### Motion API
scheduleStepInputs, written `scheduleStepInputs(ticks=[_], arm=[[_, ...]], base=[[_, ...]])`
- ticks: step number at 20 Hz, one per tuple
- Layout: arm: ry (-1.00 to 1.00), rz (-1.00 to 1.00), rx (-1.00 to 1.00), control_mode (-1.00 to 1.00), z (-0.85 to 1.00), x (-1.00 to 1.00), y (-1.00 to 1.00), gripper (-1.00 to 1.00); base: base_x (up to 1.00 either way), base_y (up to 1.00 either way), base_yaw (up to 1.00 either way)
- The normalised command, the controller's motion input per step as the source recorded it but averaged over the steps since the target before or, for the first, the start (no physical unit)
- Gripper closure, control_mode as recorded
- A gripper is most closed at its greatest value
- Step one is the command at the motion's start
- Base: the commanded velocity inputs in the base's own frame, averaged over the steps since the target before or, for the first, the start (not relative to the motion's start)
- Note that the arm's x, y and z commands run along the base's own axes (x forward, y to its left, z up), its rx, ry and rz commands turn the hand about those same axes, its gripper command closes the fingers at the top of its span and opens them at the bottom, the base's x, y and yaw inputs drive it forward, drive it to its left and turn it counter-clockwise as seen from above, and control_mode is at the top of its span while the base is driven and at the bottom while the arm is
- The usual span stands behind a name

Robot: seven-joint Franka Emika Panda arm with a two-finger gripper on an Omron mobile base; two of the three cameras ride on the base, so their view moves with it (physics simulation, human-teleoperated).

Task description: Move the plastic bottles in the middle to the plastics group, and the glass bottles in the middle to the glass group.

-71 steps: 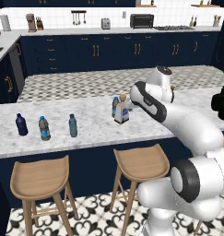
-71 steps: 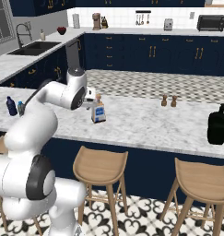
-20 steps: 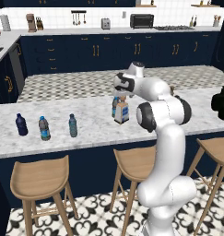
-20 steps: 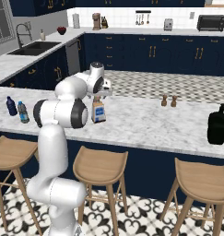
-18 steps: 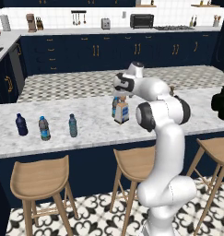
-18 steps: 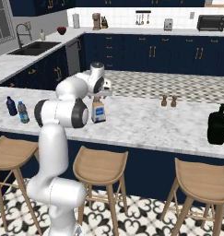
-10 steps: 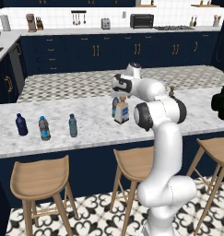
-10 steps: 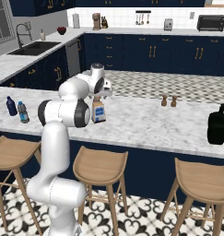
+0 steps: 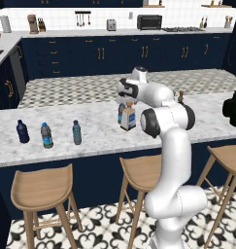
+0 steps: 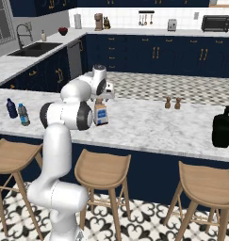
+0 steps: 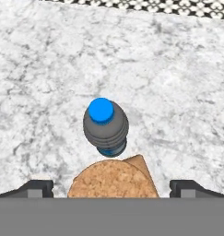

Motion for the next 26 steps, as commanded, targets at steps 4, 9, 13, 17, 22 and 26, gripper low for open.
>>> scheduleStepInputs(ticks=[4, 9, 13, 17, 22, 26], arm=[[0.02, 0.0, -0.03, -1.0, -0.22, 0.0, 0.0, 1.0], [0.0, 0.0, -0.02, -1.0, -0.04, -0.05, -0.08, 1.0], [0.0, 0.0, -0.04, -1.0, 0.13, -0.23, -0.16, 1.0], [-0.01, 0.01, -0.09, -1.0, 0.37, -0.47, -0.33, 1.0], [-0.04, 0.0, -0.05, -1.0, 0.54, -0.6, -0.41, 1.0], [-0.02, 0.0, -0.04, -1.0, 0.43, -0.69, -0.52, 1.0]], base=[[0.0, 0.0, 0.0], [0.0, 0.0, 0.0], [0.0, 0.0, 0.0], [0.0, 0.0, 0.0], [0.0, 0.0, 0.0], [0.0, 0.0, 0.0]])
